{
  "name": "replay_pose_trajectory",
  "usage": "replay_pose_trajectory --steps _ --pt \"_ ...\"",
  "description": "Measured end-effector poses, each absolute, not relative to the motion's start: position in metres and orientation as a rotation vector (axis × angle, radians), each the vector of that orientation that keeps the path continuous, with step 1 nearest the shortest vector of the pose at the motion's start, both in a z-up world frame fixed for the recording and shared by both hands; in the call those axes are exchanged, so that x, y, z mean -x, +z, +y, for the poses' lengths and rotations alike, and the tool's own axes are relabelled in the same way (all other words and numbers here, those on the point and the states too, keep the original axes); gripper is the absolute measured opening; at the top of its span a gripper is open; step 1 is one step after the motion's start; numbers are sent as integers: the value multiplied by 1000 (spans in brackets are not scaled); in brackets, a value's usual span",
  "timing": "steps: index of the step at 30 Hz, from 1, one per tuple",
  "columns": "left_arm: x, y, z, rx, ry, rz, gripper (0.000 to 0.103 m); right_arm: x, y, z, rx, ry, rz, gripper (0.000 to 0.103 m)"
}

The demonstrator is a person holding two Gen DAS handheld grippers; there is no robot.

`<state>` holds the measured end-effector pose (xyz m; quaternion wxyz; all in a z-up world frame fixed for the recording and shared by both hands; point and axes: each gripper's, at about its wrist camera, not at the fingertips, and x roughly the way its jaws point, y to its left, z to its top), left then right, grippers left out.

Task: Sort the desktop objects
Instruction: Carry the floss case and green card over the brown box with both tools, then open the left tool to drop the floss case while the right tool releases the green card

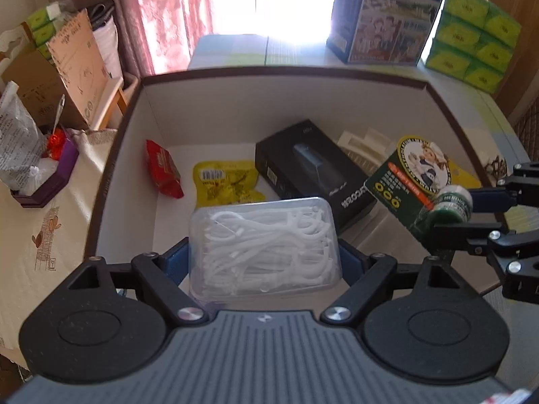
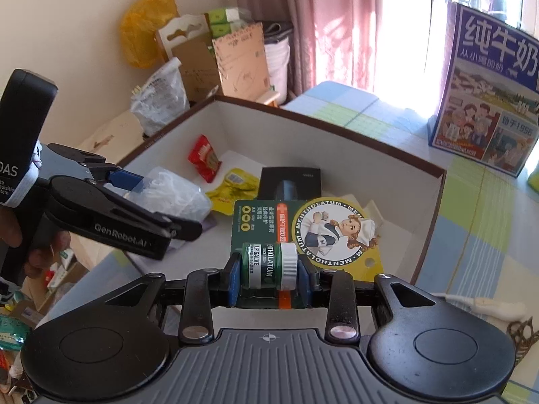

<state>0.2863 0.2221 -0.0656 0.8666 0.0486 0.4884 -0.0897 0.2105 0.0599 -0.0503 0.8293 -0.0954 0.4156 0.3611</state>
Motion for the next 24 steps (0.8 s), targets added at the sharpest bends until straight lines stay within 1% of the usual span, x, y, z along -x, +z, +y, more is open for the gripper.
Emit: replay_pose_trajectory --steps 9,13,15,24 --pt "-301 -90 227 -114 -214 1120 85 -213 -65 72 246 772 925 31" --pt "-302 -90 228 -117 -231 1116 86 -217 -67 74 260 772 939 32" --pt "-302 -87 227 -122 -236 1109 89 -218 -69 75 268 770 946 32" --pt "-298 -81 231 -154 -233 1087 89 -222 -80 78 350 764 991 32"
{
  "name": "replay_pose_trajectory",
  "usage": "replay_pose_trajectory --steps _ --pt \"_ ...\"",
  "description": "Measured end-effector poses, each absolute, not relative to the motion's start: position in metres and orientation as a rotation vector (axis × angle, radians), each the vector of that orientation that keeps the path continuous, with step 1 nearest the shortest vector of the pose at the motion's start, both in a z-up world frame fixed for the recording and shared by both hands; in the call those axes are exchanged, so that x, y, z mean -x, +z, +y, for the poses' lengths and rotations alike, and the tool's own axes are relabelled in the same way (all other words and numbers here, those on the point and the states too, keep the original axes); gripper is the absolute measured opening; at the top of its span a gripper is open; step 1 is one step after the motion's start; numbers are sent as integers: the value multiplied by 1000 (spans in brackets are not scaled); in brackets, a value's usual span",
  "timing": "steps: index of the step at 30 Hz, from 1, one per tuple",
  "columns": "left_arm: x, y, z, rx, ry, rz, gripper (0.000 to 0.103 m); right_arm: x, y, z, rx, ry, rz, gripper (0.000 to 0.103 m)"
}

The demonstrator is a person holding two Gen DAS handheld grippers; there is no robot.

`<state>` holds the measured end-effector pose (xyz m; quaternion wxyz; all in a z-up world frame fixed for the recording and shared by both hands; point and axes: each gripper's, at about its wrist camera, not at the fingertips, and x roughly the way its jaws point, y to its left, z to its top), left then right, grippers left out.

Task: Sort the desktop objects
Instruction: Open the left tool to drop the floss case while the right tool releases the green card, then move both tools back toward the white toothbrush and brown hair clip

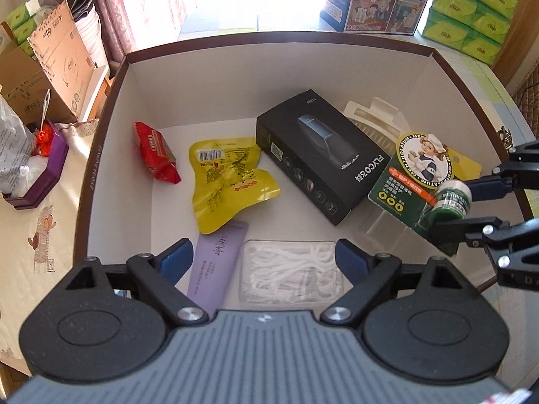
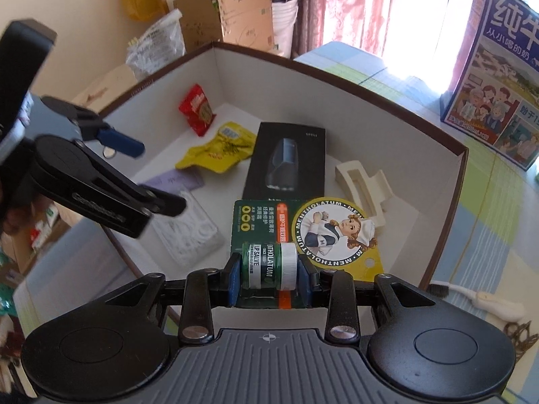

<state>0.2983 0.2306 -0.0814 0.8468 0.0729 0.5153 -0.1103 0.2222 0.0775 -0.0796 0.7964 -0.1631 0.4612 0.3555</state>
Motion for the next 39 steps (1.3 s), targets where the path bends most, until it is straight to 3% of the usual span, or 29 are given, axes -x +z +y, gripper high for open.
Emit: replay_pose_trajectory --steps 8,9,10,11,14,16,21,39 --pt "-294 -77 235 -149 -225 1079 90 -232 -81 72 381 735 1000 35" --pt "-293 -76 234 -151 -226 1077 92 -233 -80 70 380 729 997 50" --pt "-292 -75 234 -153 -228 1074 92 -233 -78 69 381 717 987 74" --pt "-292 -74 234 -156 -229 1072 92 -232 -76 67 380 709 973 80" --pt "-289 -71 231 -162 -234 1067 94 -230 -71 64 365 716 965 86" --pt "-287 -69 229 -171 -235 1062 98 -230 -69 62 360 702 962 95" --pt "-282 -64 225 -189 -231 1054 99 -228 -67 57 339 698 960 101" --pt "-260 -41 219 -203 -199 1005 100 -206 -53 52 323 705 925 101"
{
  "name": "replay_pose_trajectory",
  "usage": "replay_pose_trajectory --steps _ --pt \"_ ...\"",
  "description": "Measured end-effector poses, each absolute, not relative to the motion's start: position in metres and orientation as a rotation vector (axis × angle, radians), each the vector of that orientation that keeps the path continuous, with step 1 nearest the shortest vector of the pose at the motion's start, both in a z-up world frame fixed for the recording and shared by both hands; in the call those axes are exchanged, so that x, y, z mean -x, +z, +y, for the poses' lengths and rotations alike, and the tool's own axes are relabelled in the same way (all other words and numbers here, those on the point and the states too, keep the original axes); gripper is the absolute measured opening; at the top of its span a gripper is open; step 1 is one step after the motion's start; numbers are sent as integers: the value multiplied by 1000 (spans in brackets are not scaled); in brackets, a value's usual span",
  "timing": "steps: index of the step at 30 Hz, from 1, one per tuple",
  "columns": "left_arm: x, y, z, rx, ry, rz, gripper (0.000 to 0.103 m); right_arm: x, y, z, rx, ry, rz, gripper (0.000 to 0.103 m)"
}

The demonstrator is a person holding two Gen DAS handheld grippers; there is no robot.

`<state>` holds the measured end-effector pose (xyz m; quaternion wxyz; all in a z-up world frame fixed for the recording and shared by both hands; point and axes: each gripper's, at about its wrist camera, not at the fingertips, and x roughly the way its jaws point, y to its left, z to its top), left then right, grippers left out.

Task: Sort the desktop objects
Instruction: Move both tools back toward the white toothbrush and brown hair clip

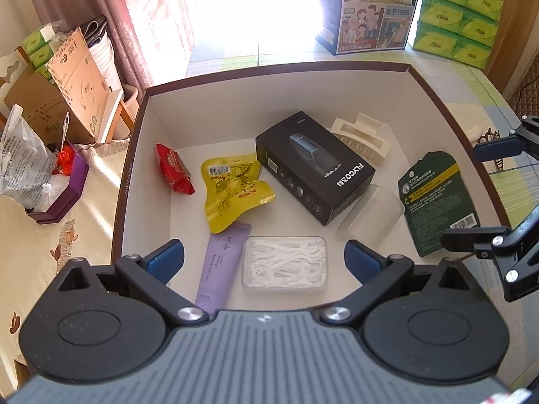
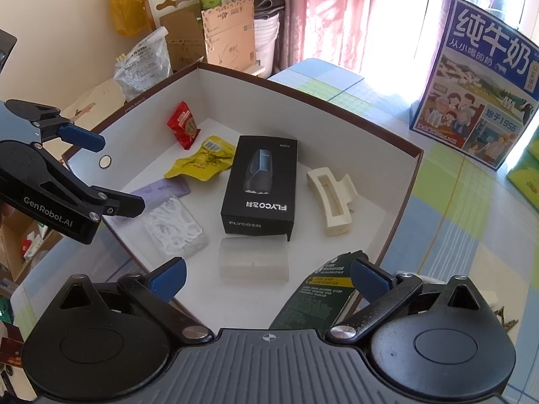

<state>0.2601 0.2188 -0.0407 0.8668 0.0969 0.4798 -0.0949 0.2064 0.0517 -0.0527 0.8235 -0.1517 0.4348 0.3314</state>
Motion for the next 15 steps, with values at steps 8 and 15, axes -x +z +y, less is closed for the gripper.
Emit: replay_pose_trajectory --steps 8,15 --pt "-242 -28 214 -205 -184 975 100 -194 -43 42 302 706 900 101" --pt "-219 -17 205 -206 -174 946 100 -175 -34 27 267 711 881 101"
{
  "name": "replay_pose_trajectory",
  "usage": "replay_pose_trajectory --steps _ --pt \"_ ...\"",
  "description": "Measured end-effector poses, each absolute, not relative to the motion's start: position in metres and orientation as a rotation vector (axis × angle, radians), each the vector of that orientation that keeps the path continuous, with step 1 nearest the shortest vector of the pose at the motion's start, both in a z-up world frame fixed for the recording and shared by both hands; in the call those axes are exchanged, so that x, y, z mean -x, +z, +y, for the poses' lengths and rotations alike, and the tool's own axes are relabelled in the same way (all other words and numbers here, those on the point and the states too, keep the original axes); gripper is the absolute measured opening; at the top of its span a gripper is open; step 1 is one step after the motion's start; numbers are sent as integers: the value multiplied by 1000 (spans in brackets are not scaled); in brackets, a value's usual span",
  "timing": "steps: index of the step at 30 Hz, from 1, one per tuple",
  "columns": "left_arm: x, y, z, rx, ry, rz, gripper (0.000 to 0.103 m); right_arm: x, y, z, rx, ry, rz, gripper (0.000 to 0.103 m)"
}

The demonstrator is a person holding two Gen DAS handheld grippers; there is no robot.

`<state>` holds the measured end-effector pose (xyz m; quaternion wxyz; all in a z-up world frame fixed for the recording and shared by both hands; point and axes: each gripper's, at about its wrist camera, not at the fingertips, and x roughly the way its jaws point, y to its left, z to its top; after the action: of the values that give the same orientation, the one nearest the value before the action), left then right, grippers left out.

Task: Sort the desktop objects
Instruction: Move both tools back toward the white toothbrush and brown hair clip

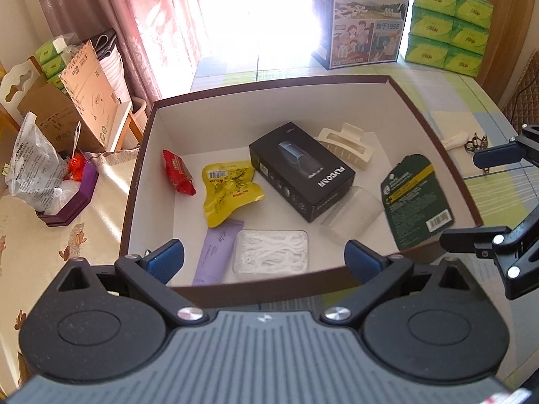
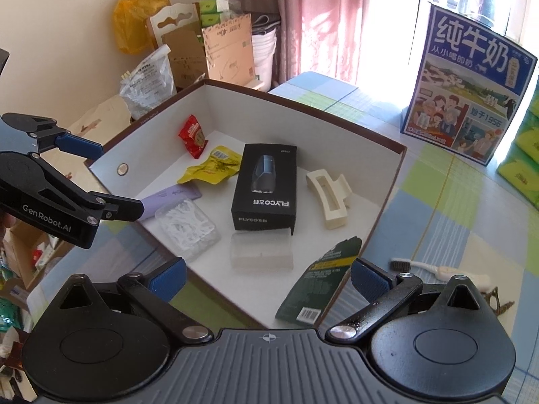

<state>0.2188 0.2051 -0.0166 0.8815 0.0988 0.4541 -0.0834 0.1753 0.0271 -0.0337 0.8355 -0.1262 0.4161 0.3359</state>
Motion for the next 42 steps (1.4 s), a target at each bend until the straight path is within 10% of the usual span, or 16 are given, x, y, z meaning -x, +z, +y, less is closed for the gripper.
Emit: replay_pose_trajectory --steps 42 --pt "-107 -60 7 -93 -413 1051 100 -98 -62 -203 90 460 1032 101"
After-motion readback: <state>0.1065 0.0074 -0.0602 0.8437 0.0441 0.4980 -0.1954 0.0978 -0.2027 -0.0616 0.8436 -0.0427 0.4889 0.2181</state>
